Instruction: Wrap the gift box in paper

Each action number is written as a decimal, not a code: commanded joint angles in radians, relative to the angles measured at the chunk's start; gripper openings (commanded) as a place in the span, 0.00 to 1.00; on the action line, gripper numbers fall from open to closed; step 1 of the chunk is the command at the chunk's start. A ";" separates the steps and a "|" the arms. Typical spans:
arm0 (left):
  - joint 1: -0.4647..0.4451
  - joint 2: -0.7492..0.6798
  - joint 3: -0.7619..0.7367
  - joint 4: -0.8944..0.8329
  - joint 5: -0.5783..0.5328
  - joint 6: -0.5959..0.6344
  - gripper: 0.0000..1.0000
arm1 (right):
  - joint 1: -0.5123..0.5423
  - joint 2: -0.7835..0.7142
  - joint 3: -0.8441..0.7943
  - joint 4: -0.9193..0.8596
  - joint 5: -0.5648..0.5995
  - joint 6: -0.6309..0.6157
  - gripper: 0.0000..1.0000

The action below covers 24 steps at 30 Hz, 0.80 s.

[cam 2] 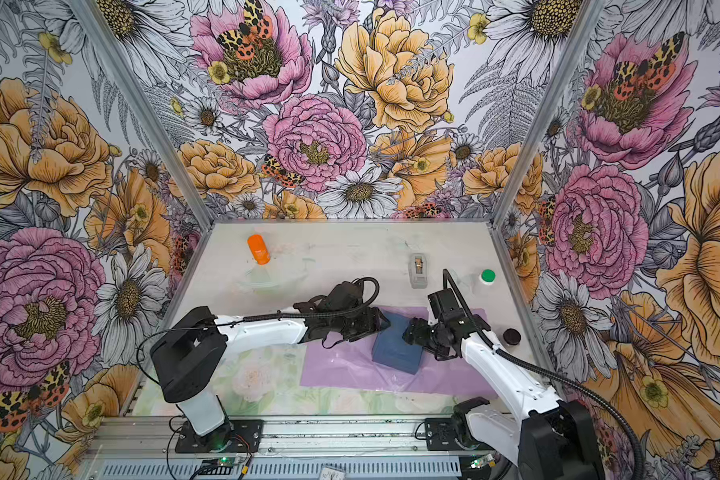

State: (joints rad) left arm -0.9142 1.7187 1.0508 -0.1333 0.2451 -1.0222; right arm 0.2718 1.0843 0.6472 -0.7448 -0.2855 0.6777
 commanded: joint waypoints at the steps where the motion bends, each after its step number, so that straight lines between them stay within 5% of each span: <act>1: 0.035 -0.084 -0.056 -0.052 -0.058 -0.006 0.75 | -0.022 -0.023 0.068 -0.056 0.005 -0.048 0.81; 16: 0.205 -0.549 -0.460 -0.304 -0.123 -0.125 0.75 | -0.081 -0.008 0.046 -0.071 -0.139 -0.092 0.83; 24: 0.265 -0.547 -0.521 -0.281 -0.049 -0.097 0.75 | -0.080 0.045 0.049 -0.068 -0.151 -0.125 0.83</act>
State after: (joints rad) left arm -0.6567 1.1534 0.5411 -0.4225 0.1551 -1.1271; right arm 0.1902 1.1198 0.7002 -0.8154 -0.4213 0.5800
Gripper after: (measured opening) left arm 0.750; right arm 0.829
